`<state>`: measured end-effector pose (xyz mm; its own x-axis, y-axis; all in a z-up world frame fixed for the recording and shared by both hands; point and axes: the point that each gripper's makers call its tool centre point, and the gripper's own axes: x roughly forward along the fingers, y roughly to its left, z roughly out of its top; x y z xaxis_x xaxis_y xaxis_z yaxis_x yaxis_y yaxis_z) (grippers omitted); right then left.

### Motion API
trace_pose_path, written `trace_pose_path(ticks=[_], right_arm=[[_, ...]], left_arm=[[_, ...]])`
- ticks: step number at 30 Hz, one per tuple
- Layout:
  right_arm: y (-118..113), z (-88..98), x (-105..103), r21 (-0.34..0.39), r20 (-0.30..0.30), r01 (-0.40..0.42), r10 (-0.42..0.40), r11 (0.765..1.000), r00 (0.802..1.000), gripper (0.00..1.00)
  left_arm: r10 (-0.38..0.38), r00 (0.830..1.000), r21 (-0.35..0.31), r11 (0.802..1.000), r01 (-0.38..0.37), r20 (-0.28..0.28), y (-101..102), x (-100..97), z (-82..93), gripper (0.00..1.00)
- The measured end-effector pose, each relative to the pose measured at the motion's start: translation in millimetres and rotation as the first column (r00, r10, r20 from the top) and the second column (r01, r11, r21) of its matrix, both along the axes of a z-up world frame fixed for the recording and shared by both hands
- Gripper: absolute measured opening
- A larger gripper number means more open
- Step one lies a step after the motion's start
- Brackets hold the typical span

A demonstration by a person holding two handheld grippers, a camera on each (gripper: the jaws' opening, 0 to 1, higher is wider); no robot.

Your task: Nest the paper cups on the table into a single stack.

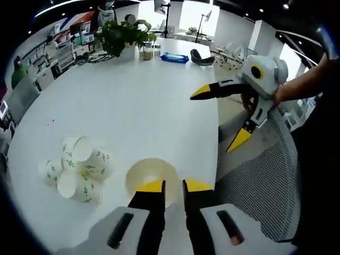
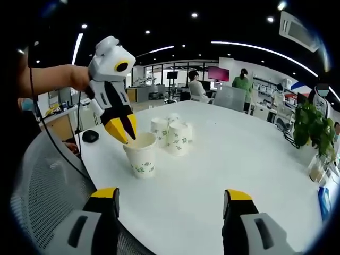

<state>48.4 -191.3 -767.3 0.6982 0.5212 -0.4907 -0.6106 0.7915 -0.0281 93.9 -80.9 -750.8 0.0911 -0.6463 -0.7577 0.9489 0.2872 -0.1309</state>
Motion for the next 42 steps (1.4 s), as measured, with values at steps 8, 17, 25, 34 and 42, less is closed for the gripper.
trace_pose_path(ticks=[8,17,25,34,42], right_arm=[[-1.0,0.3,0.8,0.002,0.002,0.007,-0.007,1.000,1.000,0.81],[-1.7,0.8,1.2,0.005,0.006,0.010,-0.010,1.000,1.000,0.81],[-0.6,2.6,1.5,0.020,0.008,0.009,-0.010,1.000,1.000,0.83],[1.6,6.1,2.3,0.047,0.013,0.012,-0.013,0.999,1.000,0.86],[2.0,7.2,3.1,0.063,0.014,0.017,-0.018,0.998,1.000,0.90]], left_arm=[[0.079,0.996,-0.061,0.995,-0.077,0.034,5.8,20.8,11.8,0.22],[0.154,0.987,-0.090,0.985,-0.149,0.049,24.4,43.2,16.1,0.29],[0.255,0.963,-0.091,0.965,-0.248,0.089,51.3,72.7,15.5,0.39],[0.327,0.938,-0.089,0.944,-0.318,0.115,73.6,99.4,7.8,0.41],[0.413,0.895,-0.099,0.910,-0.402,0.167,86.6,130.5,-4.4,0.44]])
